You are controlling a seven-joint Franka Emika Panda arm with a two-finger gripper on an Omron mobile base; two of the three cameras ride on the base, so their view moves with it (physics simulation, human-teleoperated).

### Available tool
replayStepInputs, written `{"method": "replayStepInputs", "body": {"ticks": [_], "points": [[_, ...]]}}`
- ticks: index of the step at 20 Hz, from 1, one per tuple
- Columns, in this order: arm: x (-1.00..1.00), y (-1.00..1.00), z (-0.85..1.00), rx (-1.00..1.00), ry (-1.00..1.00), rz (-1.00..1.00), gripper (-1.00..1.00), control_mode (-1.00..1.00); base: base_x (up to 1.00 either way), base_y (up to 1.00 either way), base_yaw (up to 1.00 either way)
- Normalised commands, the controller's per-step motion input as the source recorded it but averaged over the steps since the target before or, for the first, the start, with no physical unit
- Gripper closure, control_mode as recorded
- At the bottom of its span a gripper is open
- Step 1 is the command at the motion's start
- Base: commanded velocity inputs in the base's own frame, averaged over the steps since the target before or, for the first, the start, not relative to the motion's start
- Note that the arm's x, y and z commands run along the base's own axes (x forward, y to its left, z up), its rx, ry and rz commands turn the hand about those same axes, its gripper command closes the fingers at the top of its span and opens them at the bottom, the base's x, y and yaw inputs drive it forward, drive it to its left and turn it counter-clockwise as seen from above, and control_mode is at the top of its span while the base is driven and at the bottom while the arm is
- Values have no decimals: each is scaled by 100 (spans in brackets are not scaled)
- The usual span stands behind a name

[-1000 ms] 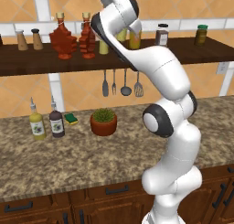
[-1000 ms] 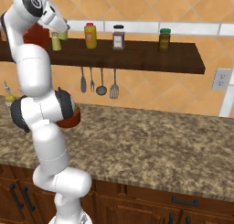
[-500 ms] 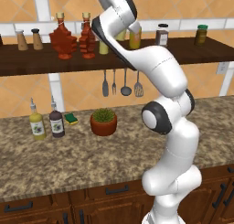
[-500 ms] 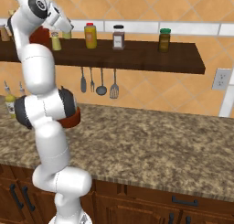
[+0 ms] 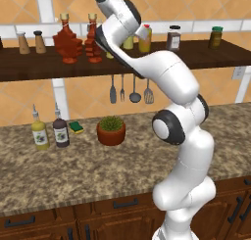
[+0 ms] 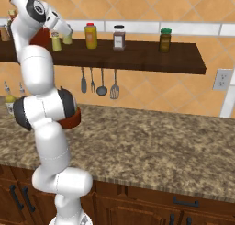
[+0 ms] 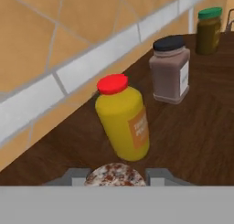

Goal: Put the shaker and condiment bottle from the counter next to their counterparts in the cabinet.

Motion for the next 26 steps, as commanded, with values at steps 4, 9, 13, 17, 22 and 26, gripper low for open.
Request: {"method": "replayStepInputs", "body": {"ticks": [4,9,13,17,22,26], "points": [[0,7,-33,-14,0,0,100,-100,0,0,0],[3,1,-4,0,0,0,100,-100,0,0,0],[1,0,-21,0,0,0,100,-100,0,0,0],[0,0,-29,0,0,0,100,-100,0,0,0],[11,0,-10,0,0,0,100,-100,0,0,0],[6,0,0,0,0,0,100,-100,0,0,0]]}}
